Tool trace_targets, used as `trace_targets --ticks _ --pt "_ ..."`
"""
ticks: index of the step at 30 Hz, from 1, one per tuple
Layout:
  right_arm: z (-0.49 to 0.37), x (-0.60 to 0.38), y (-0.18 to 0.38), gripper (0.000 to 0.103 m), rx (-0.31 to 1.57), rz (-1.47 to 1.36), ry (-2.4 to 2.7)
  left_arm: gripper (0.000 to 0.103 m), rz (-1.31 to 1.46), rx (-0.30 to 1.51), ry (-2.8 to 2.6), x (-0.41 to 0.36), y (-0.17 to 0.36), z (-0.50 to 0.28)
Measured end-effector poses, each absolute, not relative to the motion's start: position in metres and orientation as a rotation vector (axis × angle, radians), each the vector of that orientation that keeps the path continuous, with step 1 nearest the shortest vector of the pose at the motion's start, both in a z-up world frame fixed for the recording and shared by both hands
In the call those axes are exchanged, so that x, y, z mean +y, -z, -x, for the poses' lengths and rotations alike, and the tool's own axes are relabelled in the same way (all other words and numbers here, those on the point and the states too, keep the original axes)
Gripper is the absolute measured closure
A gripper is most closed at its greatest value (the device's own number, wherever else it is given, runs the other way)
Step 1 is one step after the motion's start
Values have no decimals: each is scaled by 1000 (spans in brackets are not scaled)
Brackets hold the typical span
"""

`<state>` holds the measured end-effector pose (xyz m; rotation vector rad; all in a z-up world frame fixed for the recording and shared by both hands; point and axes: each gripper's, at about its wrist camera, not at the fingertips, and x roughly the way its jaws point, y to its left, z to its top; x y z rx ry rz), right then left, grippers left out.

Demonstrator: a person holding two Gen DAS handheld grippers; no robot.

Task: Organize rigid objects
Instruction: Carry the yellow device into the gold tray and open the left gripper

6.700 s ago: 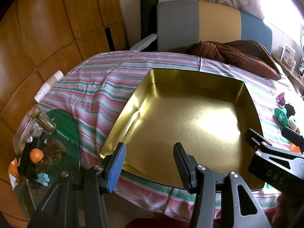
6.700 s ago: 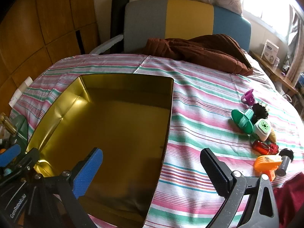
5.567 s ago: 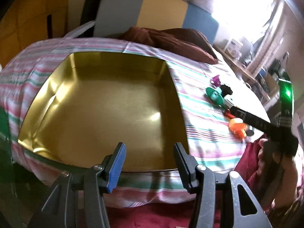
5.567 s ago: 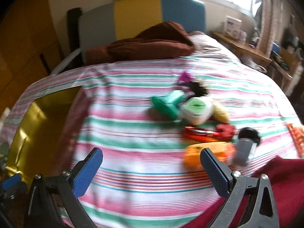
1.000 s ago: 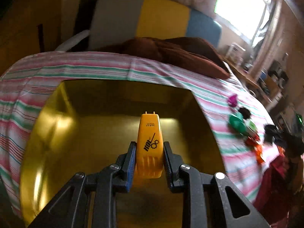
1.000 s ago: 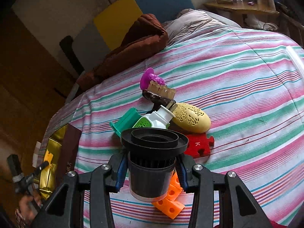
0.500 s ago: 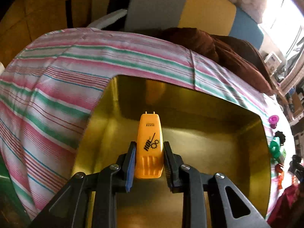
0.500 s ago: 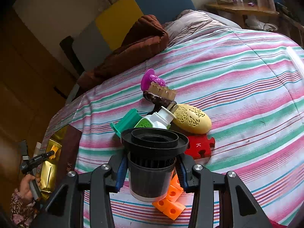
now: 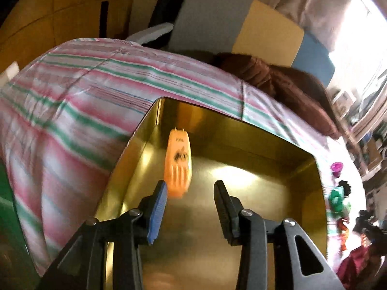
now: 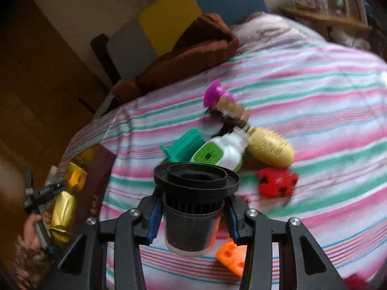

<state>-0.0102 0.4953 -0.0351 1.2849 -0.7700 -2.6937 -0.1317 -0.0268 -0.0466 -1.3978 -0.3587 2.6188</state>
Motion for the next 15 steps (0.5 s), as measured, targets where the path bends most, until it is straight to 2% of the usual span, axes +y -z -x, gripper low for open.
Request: trace_targets --ticks 5,11,15 --pt "23 463 36 58 -891 -1278 2560 63 1297 -384 -2663 -20 43 87" --pt "53 376 5 58 -703 -1215 2449 63 1254 -298 -2661 -2 40 66" --pt "78 316 -10 58 -617 -1189 2369 63 1220 -324 -2708 -5 36 56"
